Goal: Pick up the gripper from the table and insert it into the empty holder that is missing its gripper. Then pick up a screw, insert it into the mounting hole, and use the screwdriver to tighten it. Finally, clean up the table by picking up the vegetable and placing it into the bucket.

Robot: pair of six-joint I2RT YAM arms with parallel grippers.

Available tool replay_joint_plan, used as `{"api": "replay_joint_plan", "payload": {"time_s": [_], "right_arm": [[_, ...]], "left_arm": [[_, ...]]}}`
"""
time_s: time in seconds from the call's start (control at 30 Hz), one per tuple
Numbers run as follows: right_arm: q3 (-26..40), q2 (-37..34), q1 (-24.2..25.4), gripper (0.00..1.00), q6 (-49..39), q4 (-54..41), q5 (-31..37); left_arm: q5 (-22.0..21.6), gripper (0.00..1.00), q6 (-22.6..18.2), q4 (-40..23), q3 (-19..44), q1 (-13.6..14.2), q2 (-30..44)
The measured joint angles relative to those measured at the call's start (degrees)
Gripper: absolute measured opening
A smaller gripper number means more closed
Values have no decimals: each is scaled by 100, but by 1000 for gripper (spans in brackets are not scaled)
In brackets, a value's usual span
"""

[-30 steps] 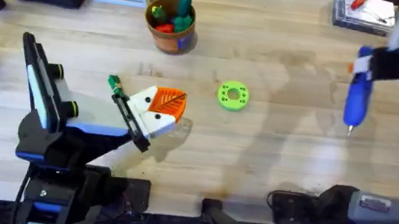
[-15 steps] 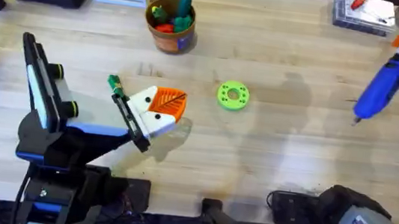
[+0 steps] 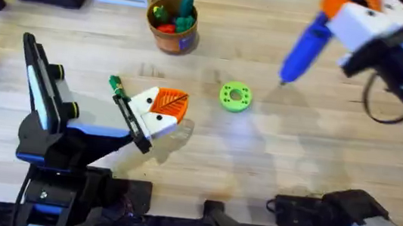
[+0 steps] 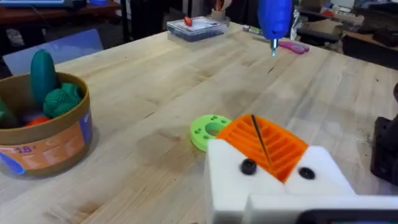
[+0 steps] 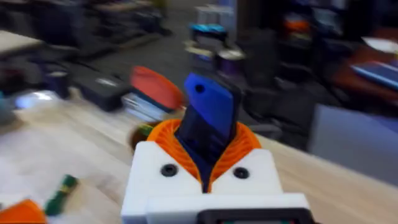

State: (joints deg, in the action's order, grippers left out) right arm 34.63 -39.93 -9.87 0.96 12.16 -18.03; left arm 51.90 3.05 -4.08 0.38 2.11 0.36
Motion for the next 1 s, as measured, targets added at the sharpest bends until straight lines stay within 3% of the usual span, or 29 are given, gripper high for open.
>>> {"api": "replay_joint_plan", "payload": {"time_s": [0.27,0.47,0.77,1.0], "right_arm": [[-30,-1347,-2117,30,167,3044,-100],[-30,-2197,-3018,30,394,5080,-149],[-20,-2884,-3676,30,678,5365,-183],[209,-3165,-3759,30,652,5366,-331]], "left_arm": [[0,9,0,0,0,0,0],[0,9,0,0,0,0,0],[0,9,0,0,0,0,0],[0,9,-2,0,0,0,0]]}}
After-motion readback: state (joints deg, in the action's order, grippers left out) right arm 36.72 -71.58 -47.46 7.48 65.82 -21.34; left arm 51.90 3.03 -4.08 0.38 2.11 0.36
